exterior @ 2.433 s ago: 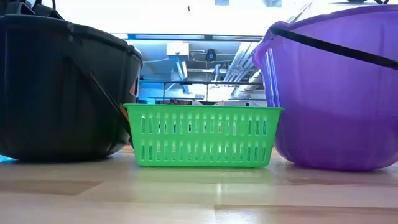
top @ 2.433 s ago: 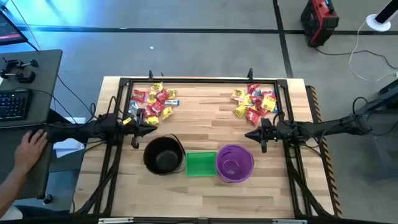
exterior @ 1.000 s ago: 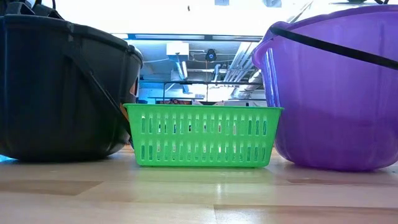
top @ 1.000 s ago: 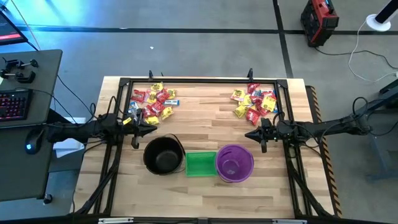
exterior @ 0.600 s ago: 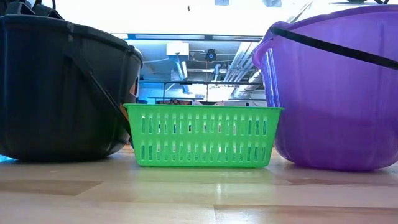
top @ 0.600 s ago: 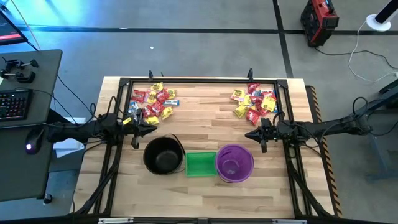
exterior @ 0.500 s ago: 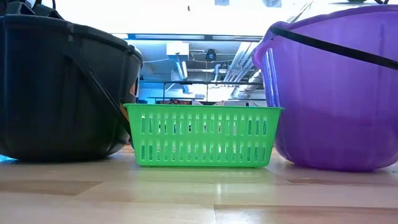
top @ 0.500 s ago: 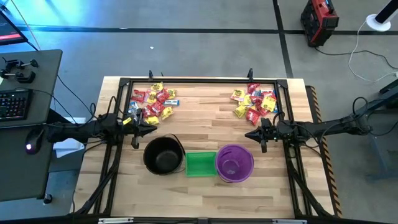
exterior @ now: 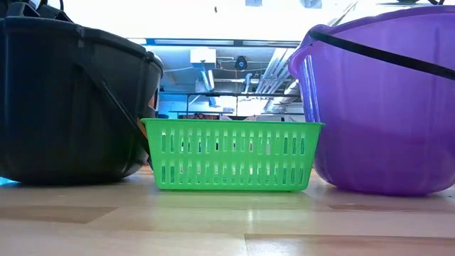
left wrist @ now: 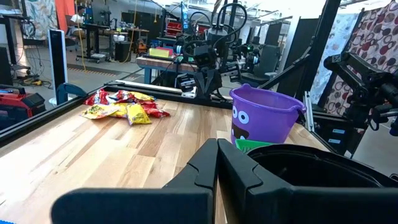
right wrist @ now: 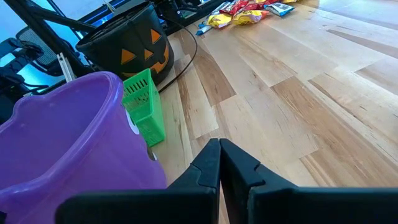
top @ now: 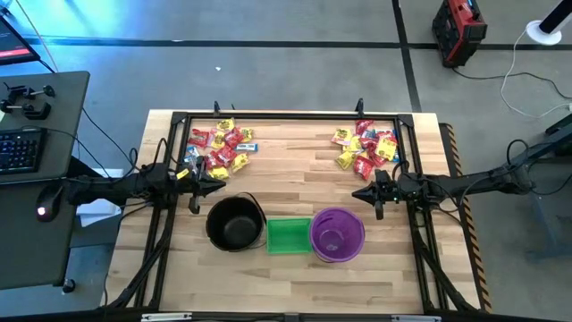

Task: Sort candy by brand, put in halloween buckets

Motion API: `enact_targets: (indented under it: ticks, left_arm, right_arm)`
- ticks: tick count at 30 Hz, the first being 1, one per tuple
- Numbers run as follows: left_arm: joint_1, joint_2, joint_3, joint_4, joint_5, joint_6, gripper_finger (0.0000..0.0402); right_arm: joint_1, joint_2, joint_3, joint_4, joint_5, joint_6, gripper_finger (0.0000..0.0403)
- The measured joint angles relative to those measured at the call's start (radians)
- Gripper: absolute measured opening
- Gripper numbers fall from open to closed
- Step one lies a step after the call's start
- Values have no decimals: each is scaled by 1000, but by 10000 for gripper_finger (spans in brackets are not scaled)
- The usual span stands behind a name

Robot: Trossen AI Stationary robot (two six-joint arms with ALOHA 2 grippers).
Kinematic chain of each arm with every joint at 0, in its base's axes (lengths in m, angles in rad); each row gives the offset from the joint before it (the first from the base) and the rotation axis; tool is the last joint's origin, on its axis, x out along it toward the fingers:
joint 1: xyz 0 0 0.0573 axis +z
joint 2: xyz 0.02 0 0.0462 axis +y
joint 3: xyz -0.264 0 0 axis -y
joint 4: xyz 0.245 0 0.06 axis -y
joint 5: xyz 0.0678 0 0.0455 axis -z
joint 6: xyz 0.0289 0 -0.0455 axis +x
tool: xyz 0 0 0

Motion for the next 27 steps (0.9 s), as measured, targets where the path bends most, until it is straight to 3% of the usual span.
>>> enact_targets:
  ticks: [15, 17, 22, 24, 27]
  left_arm:
    - [0, 0, 0, 0, 0, 0, 0]
    - [0, 0, 0, 0, 0, 0, 0]
    - [0, 0, 0, 0, -1, 0, 0]
    - [0, 0, 0, 0, -1, 0, 0]
    - [0, 0, 0, 0, -1, 0, 0]
  right_arm:
    - [0, 0, 0, 6, 3, -3, 0]
    - [0, 0, -1, 39, 26, 57, 0]
    - [0, 0, -1, 464, 246, 362, 0]
    - [-11, 8, 2, 639, 276, 285, 0]
    - [-46, 40, 77, 755, 215, 67, 0]
